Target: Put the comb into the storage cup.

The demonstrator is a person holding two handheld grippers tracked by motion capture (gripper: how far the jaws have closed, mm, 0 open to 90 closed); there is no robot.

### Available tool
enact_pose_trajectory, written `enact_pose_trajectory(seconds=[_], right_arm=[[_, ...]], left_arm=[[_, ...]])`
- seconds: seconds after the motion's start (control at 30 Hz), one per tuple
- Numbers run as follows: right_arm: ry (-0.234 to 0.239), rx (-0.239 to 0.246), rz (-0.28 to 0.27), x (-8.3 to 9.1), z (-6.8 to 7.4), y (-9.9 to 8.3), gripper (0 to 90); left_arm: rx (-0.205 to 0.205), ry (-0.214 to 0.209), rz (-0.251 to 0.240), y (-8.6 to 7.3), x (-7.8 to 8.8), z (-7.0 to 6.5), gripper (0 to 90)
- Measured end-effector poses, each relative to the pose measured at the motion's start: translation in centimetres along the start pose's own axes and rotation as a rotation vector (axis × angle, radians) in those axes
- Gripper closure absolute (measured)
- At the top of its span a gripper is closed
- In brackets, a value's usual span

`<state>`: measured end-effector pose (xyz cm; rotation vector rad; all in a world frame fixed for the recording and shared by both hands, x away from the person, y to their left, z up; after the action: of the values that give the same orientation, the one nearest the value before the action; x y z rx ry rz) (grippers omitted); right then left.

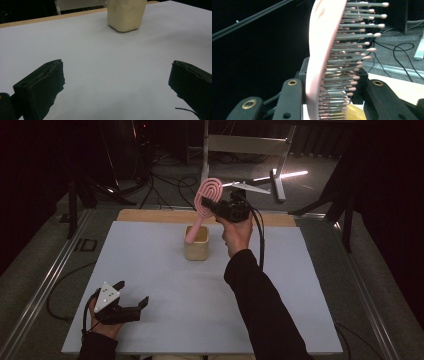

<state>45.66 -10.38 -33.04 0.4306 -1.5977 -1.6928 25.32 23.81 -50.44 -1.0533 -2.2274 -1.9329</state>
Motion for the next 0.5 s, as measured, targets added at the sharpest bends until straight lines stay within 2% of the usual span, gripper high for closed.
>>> enact_pose_trajectory(seconds=[0.5], right_arm=[[-0.043,0.005,-0.01,-0.04,-0.54,-0.32,63.5]], left_arm=[[-0.004,0.0,0.002,-0.01,-0.03,-0.03,0.7]])
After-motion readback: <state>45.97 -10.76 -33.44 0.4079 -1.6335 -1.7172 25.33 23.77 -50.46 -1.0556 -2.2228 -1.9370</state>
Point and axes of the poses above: each handheld gripper's, and its own axes: x roughly backward along the jaws, y roughly out of its top, z roughly to its left, the point moved 1 cm from there along -x, roughly forward along the jaws, and after that the axes turned 14 degrees about x, right-handed, at the moved point
